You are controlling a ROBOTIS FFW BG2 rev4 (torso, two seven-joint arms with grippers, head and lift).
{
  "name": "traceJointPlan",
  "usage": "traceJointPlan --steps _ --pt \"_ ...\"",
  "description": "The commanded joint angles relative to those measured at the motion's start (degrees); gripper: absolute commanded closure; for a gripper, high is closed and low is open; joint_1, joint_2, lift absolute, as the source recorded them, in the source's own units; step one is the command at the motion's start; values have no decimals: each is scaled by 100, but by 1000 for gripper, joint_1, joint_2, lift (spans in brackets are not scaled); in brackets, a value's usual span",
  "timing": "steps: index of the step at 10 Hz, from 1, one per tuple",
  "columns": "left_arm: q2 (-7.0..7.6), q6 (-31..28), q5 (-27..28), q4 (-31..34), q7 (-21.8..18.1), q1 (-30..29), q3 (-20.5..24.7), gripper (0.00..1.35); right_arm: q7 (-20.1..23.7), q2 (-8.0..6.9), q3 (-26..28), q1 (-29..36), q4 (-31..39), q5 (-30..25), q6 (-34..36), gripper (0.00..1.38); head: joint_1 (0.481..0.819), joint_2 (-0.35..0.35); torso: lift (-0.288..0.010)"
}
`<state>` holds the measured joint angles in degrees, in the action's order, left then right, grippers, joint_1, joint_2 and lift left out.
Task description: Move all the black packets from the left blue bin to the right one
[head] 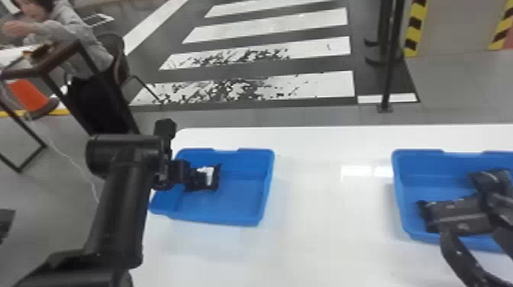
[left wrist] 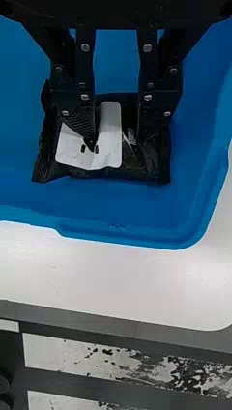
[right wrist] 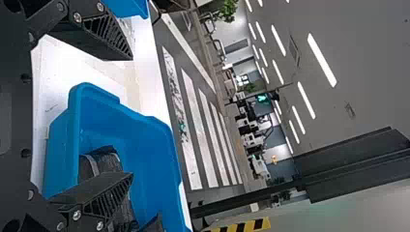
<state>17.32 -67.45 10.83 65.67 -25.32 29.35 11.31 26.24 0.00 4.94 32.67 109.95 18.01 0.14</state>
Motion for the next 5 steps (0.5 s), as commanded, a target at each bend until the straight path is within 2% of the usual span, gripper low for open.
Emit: traceJointPlan --steps 1,2,4,5 --pt "17 -47 82 -7 9 5 -91 1208 12 -5 9 23 -5 61 0 191 695 305 -121" --pt "53 -117 71 -7 -35 -23 -182 1208 12 -5 9 23 9 73 0 196 695 305 -121" --pt "79 276 151 204 -395 -136 -274 1208 30 -5 78 122 150 73 0 199 695 305 -121" --pt "70 262 162 964 -457 -516 -262 1208 39 -5 100 122 192 73 14 200 695 294 -121"
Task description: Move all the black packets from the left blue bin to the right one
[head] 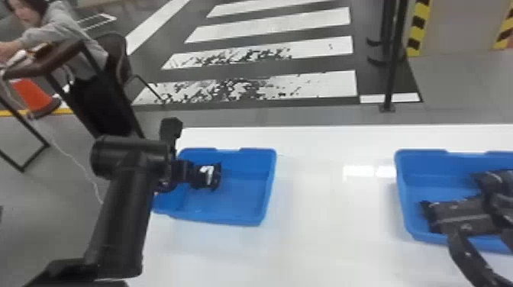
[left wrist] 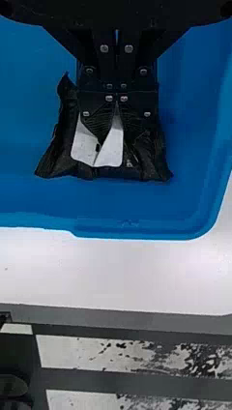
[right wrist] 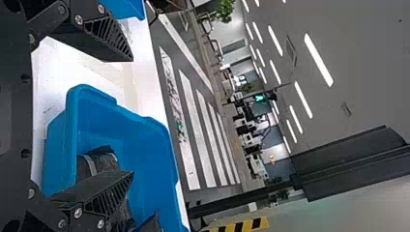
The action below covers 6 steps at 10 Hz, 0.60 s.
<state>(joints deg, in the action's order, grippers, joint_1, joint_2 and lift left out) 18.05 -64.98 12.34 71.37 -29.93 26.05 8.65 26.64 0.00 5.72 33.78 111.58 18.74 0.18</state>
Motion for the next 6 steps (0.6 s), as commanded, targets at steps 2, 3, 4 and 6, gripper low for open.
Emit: traceJointPlan --steps 2,3,4,6 --pt "-38 157 -160 1560 -162 -776 118 1208 34 -5 33 -18 211 23 38 200 695 279 -121" --pt "-91 269 -389 2123 -197 -1086 141 1208 95 -5 33 -74 296 35 108 200 695 267 -121" --pt "-196 452 -548 2657 -268 -1381 129 1208 139 -5 33 -88 450 0 151 200 695 252 -121" --pt "-557 761 -640 3585 -514 -1775 -53 1208 210 -5 -127 -158 788 35 165 202 695 197 -121"
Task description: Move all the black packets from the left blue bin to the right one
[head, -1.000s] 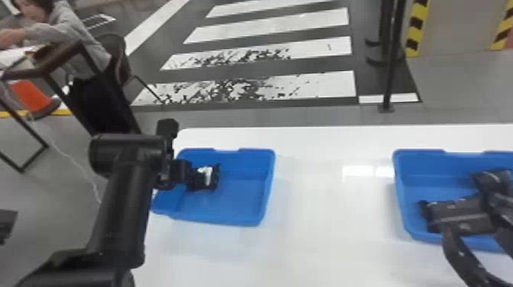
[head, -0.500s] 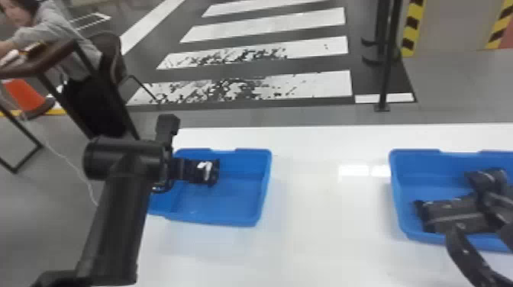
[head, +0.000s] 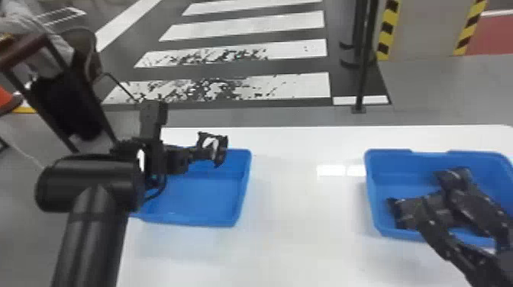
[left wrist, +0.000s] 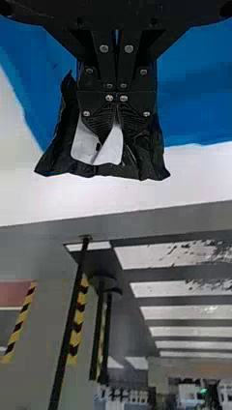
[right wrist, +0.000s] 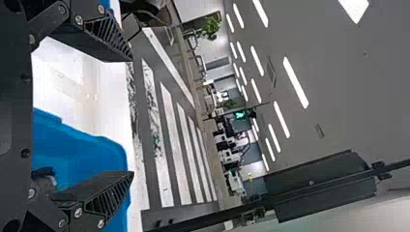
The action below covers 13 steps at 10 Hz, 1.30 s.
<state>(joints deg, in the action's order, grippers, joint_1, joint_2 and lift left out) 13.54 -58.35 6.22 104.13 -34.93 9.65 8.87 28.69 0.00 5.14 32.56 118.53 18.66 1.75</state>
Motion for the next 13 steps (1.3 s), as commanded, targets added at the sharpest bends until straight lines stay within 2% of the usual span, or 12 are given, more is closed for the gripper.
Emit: traceJointPlan --steps 1,4,8,10,13 --pt "-194 182 -279 661 -49 -290 -350 1208 6 -5 -240 -149 149 225 35 202 695 178 -121" --pt "-247 365 -999 1111 -93 -402 -1264 1208 -3 97 -674 -514 163 567 63 202 695 66 -121" --pt "-326 478 -1547 1294 -146 -360 -2018 1208 -12 123 -697 -852 -5 670 134 209 695 -39 -121" --pt "-361 534 -1696 1322 -164 -318 -2235 1208 -38 123 -765 -1007 -174 727 162 211 695 -97 -121" --pt "-370 562 -1833 1336 -164 -304 -2372 1208 -65 123 -777 -1175 -287 739 274 213 695 -125 -121"
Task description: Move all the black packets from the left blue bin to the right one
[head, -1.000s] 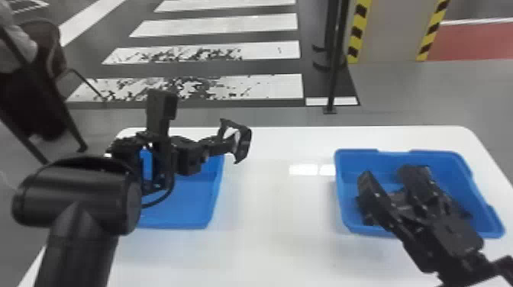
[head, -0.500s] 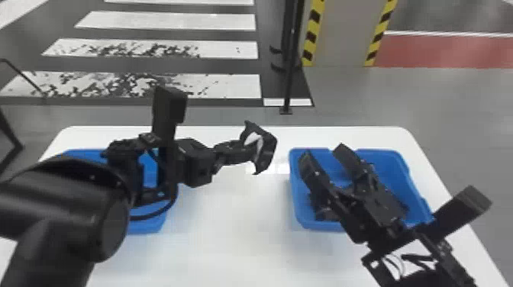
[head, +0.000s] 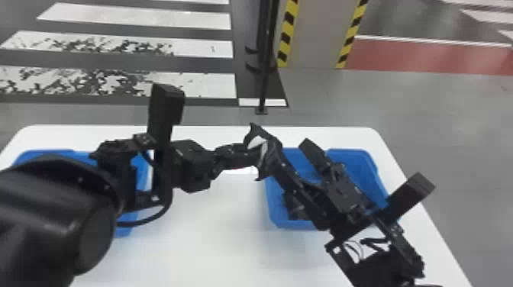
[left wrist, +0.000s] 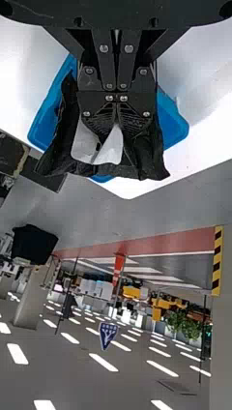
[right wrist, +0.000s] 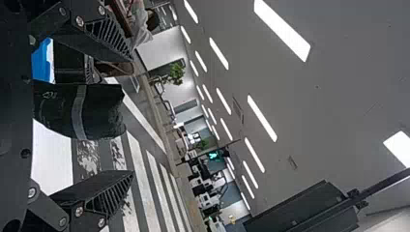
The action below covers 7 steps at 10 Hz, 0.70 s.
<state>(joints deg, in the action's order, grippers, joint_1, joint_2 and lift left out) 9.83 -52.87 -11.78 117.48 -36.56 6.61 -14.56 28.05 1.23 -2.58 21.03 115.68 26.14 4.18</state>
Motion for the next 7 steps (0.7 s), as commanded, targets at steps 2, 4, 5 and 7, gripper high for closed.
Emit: traceJointPlan --steps 2,4,5,7 --pt "-16 57 -181 1 0 28 -189 1208 -28 -44 -17 -135 -185 48 158 420 695 -137 -121" --pt "-16 85 -250 29 0 28 -223 1208 -54 -79 41 -191 -269 116 172 1007 695 -154 -121" --pt "-16 85 -250 29 0 28 -223 1208 -107 -88 52 -177 -269 94 -39 1299 695 -161 -121" --pt "-16 141 -250 29 0 14 -212 1208 -98 -88 52 -177 -269 116 -39 1277 695 -171 -121"
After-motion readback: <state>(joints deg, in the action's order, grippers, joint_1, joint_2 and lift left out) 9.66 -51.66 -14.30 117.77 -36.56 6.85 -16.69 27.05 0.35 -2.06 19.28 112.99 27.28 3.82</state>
